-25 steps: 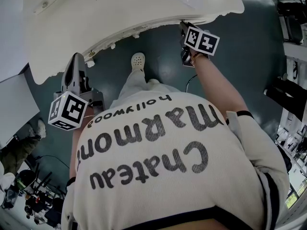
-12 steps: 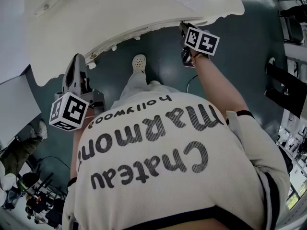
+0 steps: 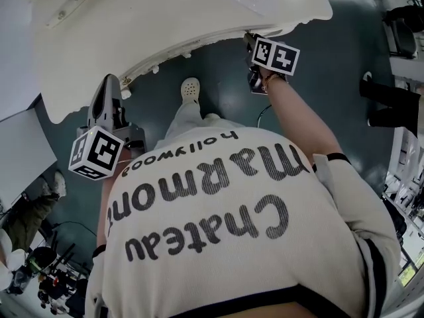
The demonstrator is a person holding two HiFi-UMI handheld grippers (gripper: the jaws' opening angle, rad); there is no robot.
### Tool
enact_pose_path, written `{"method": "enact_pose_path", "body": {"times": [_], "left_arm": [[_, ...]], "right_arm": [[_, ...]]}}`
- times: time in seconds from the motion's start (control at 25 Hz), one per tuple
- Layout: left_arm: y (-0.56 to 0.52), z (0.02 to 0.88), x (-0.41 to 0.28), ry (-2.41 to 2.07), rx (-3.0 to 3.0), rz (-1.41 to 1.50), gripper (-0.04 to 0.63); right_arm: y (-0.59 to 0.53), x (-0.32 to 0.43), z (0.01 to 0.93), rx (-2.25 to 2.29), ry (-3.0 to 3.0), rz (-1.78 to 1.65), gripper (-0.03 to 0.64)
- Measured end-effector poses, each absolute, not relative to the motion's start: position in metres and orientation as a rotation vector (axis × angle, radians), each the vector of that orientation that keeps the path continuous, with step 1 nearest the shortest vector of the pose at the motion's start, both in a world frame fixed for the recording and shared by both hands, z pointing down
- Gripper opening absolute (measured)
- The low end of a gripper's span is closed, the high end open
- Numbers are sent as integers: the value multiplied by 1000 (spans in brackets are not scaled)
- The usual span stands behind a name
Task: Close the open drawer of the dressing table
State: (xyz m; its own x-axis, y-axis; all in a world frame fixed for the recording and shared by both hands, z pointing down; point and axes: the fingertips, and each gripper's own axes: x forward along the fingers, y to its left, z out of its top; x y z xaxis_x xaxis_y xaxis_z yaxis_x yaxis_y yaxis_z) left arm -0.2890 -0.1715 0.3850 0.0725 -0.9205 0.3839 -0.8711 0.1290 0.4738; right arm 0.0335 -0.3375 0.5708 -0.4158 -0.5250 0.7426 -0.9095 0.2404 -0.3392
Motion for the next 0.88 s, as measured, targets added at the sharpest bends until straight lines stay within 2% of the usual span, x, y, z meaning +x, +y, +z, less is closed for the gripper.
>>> {"method": "enact_pose_path", "body": {"times": [0.64,0.88], "left_arm": [[-197,383,-226,-1689,1836,-134,8],[-195,362,-205,-1680,1892,-190,8]], "right_arm": [[-302,20,482,1390,-2181,1304,140],[-286,12,430,1388,-2349,1340,84]]}}
